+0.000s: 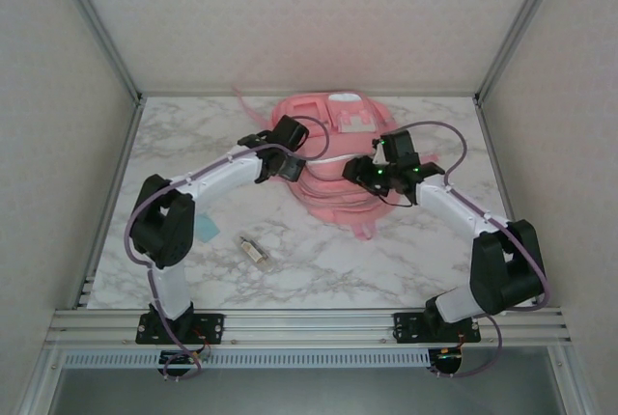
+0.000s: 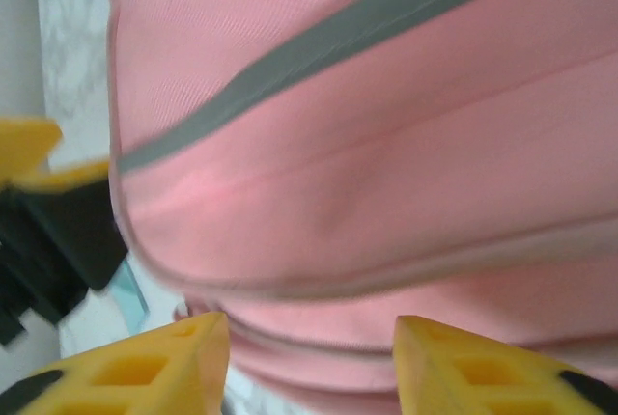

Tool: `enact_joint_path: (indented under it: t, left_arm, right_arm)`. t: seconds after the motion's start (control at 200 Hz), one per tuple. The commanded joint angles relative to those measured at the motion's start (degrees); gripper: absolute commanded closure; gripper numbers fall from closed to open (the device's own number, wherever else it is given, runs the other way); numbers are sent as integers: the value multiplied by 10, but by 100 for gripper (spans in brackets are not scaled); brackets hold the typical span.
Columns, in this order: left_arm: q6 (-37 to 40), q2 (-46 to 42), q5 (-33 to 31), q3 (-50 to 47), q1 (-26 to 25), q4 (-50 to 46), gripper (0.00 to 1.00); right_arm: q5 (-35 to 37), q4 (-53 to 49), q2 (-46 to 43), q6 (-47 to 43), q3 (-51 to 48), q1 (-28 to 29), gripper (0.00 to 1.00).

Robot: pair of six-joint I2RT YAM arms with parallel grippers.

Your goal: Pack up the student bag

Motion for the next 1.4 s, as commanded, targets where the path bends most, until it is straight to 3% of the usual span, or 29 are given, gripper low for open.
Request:
enact_joint_path:
  t: [0.0,0.05,0.27,0.546,0.801,1.016,1.396]
  left_arm:
    - [-83,-71,-16,-27,27,17,5]
    - [-114,-93,-2,-48,48,17,0]
    - [-235,-178,96,-136,173,52,0]
    - [-328,-260,154,-243,286,107,0]
    - [-337,-299,176,-291,325,116,0]
    - [-335,-298,185,-299,334,120,0]
    - [-334,-307,179,-298,337,117,0]
  right_arm:
    - [25,-72,-24,-61,33,51,42]
    - [32,-84,-23,-71,40,81,36]
    - [62,-102,43,-125,87,239,11]
    - [187,-173,217,-231,224,391,1]
    - [250,-234,346,-276,336,451,1]
    - [252,-262,405,-279,394,464,1]
    - [245,-266,435,-268,409,466,23]
